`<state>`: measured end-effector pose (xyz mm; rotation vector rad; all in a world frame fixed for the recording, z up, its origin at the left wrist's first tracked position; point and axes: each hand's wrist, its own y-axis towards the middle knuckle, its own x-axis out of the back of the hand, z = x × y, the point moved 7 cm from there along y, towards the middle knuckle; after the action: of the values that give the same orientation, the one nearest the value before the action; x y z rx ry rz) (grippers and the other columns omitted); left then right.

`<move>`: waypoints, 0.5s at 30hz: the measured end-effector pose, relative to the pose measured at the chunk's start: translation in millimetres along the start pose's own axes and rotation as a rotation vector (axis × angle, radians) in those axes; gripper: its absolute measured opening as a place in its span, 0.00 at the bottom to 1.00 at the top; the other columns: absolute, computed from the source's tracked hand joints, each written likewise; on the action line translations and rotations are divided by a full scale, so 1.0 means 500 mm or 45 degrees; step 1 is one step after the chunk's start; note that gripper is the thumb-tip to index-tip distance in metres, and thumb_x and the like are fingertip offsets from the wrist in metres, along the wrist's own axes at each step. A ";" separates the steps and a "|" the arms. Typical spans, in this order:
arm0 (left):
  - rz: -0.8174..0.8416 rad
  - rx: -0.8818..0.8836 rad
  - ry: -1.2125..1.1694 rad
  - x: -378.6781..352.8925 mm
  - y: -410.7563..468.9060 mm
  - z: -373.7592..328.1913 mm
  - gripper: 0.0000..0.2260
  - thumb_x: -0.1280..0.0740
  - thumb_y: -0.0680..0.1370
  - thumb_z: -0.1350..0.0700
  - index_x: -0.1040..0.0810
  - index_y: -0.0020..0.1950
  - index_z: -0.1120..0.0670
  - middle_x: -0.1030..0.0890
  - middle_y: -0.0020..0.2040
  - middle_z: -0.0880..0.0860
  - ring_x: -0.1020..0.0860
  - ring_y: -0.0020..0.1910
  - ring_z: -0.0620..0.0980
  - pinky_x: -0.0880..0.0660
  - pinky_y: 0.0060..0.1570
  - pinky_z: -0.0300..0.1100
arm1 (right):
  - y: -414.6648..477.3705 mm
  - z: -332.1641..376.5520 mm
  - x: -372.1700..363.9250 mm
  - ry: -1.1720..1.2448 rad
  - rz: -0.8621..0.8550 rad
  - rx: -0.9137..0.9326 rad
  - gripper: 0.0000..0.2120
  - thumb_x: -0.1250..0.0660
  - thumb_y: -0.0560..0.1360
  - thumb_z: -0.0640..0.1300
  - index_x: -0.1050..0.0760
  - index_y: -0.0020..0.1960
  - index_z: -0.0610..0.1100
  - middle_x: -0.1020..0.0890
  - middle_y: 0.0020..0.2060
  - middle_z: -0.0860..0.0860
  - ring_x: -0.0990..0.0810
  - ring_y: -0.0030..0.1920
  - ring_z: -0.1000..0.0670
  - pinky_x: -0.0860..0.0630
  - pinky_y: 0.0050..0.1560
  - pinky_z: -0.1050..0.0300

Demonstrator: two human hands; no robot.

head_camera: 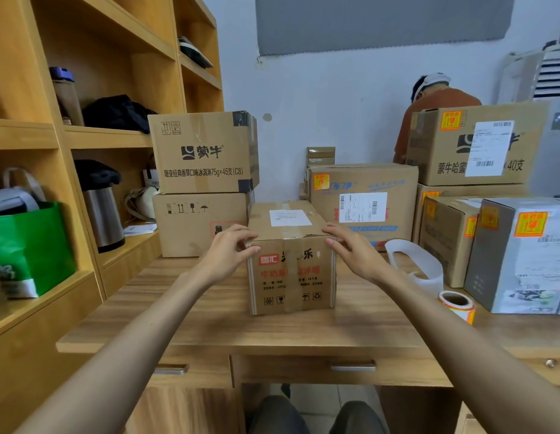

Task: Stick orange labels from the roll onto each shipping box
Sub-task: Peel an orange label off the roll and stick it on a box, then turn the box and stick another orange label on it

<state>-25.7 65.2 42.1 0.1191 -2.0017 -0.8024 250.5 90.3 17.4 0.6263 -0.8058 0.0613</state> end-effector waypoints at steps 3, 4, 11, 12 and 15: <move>0.005 -0.035 0.246 -0.003 0.012 -0.011 0.17 0.30 0.80 0.48 0.19 0.66 0.53 0.22 0.66 0.50 0.26 0.64 0.51 0.28 0.63 0.51 | 0.011 -0.009 -0.001 -0.068 0.032 -0.075 0.20 0.40 0.83 0.50 0.32 0.75 0.49 0.36 0.77 0.49 0.28 0.70 0.46 0.30 0.70 0.48; -0.023 -0.080 0.378 -0.001 0.014 -0.025 0.16 0.31 0.80 0.48 0.20 0.66 0.52 0.23 0.66 0.50 0.27 0.64 0.52 0.28 0.62 0.51 | 0.010 -0.010 0.001 -0.080 0.041 -0.081 0.21 0.40 0.83 0.50 0.32 0.75 0.49 0.35 0.77 0.49 0.27 0.69 0.46 0.30 0.69 0.49; -0.096 -0.552 0.320 -0.095 0.008 -0.219 0.08 0.32 0.79 0.54 0.18 0.57 0.54 0.20 0.54 0.50 0.23 0.51 0.51 0.23 0.47 0.47 | -0.069 -0.065 0.099 -0.297 0.062 -0.087 0.17 0.33 0.78 0.53 0.26 0.65 0.49 0.23 0.62 0.54 0.24 0.59 0.53 0.26 0.57 0.56; -0.035 -0.559 0.269 -0.133 0.011 -0.240 0.08 0.32 0.79 0.54 0.18 0.56 0.54 0.20 0.54 0.50 0.22 0.50 0.50 0.22 0.46 0.46 | -0.087 -0.082 0.123 -0.346 0.063 -0.121 0.12 0.32 0.78 0.53 0.24 0.59 0.51 0.22 0.58 0.55 0.24 0.56 0.53 0.28 0.50 0.59; 0.091 -0.594 0.207 -0.248 0.015 -0.308 0.07 0.31 0.79 0.53 0.19 0.52 0.56 0.21 0.52 0.51 0.21 0.47 0.52 0.21 0.39 0.49 | -0.148 -0.137 0.195 -0.531 0.068 -0.265 0.06 0.32 0.77 0.55 0.24 0.49 0.54 0.19 0.53 0.58 0.22 0.51 0.52 0.30 0.43 0.57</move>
<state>168.0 43.8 7.4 -0.1521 -1.6135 -1.1517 384.4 49.5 11.8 0.4238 -1.2149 -0.1074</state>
